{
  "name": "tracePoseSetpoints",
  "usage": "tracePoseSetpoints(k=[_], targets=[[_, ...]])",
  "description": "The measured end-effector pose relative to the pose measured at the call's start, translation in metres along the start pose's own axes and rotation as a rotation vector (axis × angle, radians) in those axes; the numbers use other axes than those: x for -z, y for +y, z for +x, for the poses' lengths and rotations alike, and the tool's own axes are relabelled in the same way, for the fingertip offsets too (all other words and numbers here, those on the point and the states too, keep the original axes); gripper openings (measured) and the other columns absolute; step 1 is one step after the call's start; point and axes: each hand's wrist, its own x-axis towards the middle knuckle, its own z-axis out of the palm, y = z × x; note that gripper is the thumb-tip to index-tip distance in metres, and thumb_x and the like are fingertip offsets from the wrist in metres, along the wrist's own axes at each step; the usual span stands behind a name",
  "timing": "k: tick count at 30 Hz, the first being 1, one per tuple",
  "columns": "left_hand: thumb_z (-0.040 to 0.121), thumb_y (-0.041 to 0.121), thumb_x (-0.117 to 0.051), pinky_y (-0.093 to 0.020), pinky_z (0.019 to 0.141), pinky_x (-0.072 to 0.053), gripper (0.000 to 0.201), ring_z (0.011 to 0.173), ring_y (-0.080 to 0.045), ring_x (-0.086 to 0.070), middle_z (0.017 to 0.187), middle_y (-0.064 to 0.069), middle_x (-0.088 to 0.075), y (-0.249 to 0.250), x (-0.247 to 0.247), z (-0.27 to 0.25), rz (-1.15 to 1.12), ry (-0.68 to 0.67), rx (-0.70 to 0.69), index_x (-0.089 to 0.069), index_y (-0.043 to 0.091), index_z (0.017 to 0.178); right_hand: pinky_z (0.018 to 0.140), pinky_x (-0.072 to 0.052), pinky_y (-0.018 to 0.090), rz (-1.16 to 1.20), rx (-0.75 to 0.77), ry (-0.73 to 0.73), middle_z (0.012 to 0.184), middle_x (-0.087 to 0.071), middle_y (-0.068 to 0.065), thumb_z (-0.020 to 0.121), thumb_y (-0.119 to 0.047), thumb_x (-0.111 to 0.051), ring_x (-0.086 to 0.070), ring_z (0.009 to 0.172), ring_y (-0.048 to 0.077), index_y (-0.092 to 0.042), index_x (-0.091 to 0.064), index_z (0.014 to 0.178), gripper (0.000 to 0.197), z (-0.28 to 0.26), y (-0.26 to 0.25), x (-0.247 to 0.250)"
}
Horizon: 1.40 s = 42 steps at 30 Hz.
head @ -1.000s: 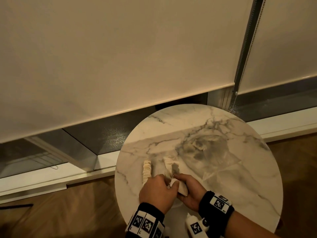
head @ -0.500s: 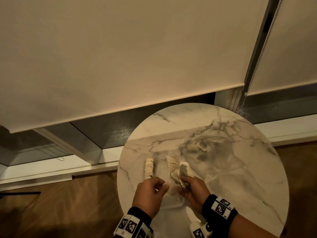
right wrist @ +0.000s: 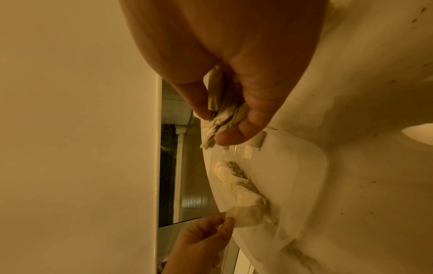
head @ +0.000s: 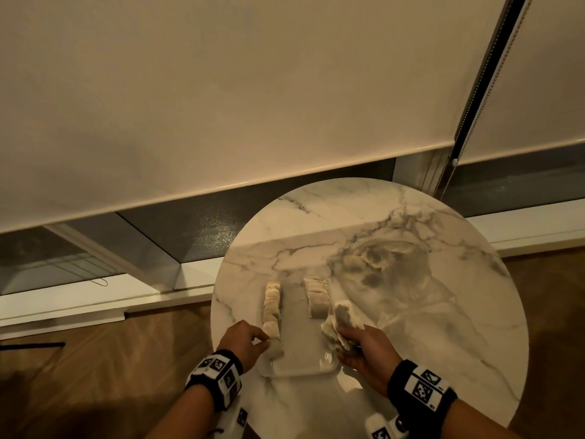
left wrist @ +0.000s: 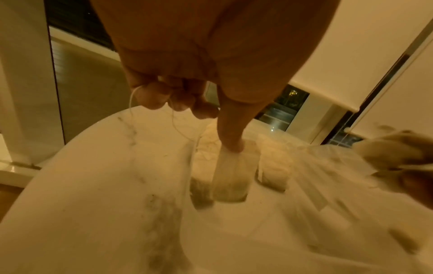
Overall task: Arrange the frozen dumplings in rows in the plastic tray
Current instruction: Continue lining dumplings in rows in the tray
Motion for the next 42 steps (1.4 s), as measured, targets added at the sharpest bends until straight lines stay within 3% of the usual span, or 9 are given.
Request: tracePoseSetpoints(k=[5,12,17,21,27,31,33,39,42], targets=[[0.085,0.048,-0.069,-0.023,0.084,-0.047,0.016,0.103,-0.018,-0.061,0.112,0.002,-0.061,0.001,-0.002,0.021,0.084,-0.004,0.001,-0.075,0.036,0.093,0.062,-0.042,0.029,-0.007,-0.005,-0.028,0.085,-0.056,0.016,0.092,-0.005,-0.060,-0.046,0.071,0.022,-0.001,-0.065,0.096,0.008,-0.004,-0.003,-0.001],[0.093,0.044,-0.058,-0.033,0.091,-0.051,0.022,0.109,-0.019,-0.057,0.118,0.003,-0.056,0.000,-0.005,0.035,0.296,0.064,-0.092,-0.071,0.035,0.108,0.060,-0.054,0.029,-0.063,-0.007,0.021,0.087,-0.061,0.018,0.092,-0.006,-0.061,-0.053,0.084,0.030,0.001,-0.065,0.103,0.013,-0.002,-0.001,0.002],[0.094,0.037,-0.054,-0.035,0.088,-0.051,0.023,0.109,-0.021,-0.057,0.118,0.002,-0.058,0.002,-0.006,0.040,0.385,0.089,-0.142,-0.069,0.033,0.111,0.062,-0.051,0.029,-0.071,0.005,-0.023,0.076,-0.066,0.011,0.094,-0.005,-0.058,-0.059,0.073,0.022,-0.002,-0.066,0.101,0.011,-0.007,-0.003,-0.001],[0.094,0.034,-0.053,-0.034,0.088,-0.051,0.025,0.111,-0.021,-0.056,0.120,0.002,-0.056,0.002,-0.007,0.039,0.385,0.086,-0.156,-0.065,0.032,0.116,0.066,-0.050,0.031,-0.064,-0.001,-0.071,0.090,-0.068,0.015,0.093,-0.005,-0.058,-0.061,0.088,0.030,-0.001,-0.066,0.110,0.019,-0.010,-0.005,-0.004],[0.091,0.037,-0.057,-0.033,0.085,-0.049,0.032,0.109,-0.019,-0.056,0.117,0.003,-0.056,0.007,-0.005,0.028,0.154,0.202,-0.147,-0.058,0.031,0.123,0.069,-0.050,0.034,-0.042,-0.014,-0.110,0.094,-0.066,0.017,0.088,-0.007,-0.063,-0.065,0.083,0.028,-0.002,-0.067,0.107,0.020,-0.012,-0.007,-0.008],[0.089,0.033,-0.066,-0.023,0.068,-0.043,0.008,0.074,-0.007,-0.056,0.081,0.009,-0.059,0.028,-0.001,0.006,-0.313,0.294,-0.159,-0.068,0.031,0.096,0.067,-0.050,0.033,-0.068,-0.008,-0.141,0.094,-0.066,0.017,0.088,-0.007,-0.063,-0.064,0.081,0.026,-0.002,-0.068,0.105,0.019,-0.014,-0.010,-0.012],[0.088,0.032,-0.069,-0.014,0.064,-0.042,0.002,0.068,-0.002,-0.058,0.073,0.011,-0.064,0.041,0.002,-0.006,-0.483,0.277,-0.173,-0.071,0.031,0.089,0.068,-0.051,0.033,-0.120,0.006,-0.153,0.092,-0.067,0.016,0.090,-0.007,-0.062,-0.065,0.081,0.025,-0.002,-0.068,0.104,0.016,-0.015,-0.011,-0.015],[0.093,0.047,-0.058,-0.023,0.075,-0.051,0.019,0.077,0.001,-0.062,0.087,0.019,-0.071,0.060,0.005,-0.029,-0.545,0.235,-0.256,-0.071,0.033,0.093,0.065,-0.049,0.033,-0.269,0.037,-0.148,0.084,-0.068,0.016,0.091,-0.005,-0.063,-0.062,0.071,0.024,0.001,-0.069,0.101,0.013,-0.016,-0.006,-0.027],[0.092,0.047,-0.062,-0.018,0.075,-0.050,0.016,0.080,0.001,-0.063,0.088,0.018,-0.071,0.066,0.013,-0.037,-0.677,0.204,-0.283,-0.072,0.035,0.094,0.064,-0.050,0.033,-0.360,0.040,-0.159,0.084,-0.068,0.017,0.092,-0.007,-0.064,-0.061,0.074,0.025,0.002,-0.069,0.103,0.015,-0.016,-0.001,-0.033]])
